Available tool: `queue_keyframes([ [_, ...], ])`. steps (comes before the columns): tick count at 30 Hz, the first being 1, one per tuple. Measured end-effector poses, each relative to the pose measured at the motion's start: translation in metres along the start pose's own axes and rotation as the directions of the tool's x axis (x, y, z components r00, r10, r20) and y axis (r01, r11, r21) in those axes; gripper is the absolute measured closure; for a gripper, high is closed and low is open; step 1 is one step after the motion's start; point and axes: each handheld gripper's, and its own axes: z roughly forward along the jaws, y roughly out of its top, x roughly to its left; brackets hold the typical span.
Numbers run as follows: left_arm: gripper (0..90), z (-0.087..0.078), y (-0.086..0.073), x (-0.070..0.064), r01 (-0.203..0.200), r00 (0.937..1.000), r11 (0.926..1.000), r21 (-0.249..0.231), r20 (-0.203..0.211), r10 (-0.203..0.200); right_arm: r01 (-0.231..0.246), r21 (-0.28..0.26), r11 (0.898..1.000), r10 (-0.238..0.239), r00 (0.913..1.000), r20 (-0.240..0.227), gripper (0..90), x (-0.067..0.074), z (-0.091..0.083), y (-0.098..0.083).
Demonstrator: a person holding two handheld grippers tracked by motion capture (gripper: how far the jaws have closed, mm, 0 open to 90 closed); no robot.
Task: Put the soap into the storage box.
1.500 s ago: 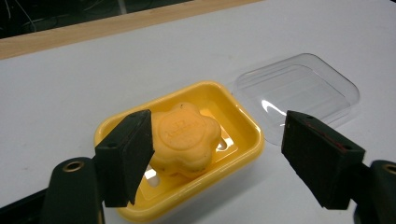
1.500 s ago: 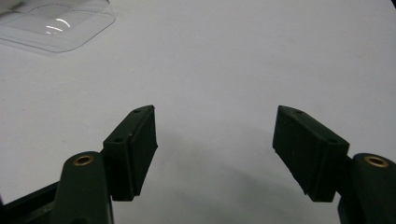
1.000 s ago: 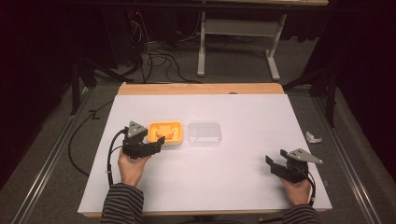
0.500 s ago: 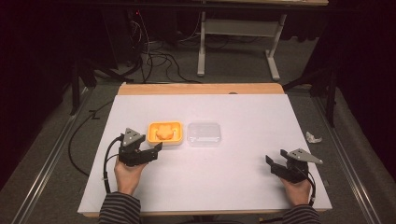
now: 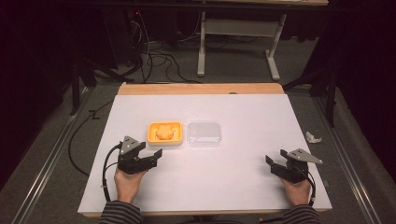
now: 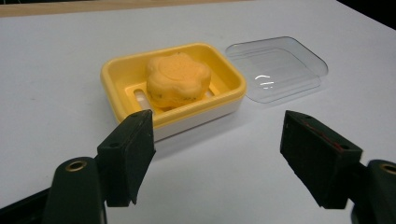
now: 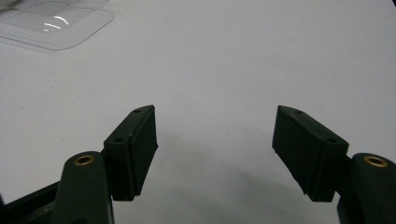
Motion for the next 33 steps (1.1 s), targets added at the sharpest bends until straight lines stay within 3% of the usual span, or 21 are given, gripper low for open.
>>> queue_keyframes([
  [33,26.5,0.017,-0.025,-0.019,-0.048,0.9986,0.9978,0.045,-0.022,0.049,0.003,0.006,1.0,-0.003,1.0,-0.001,31.1,0.001,0.0,0.0],
])
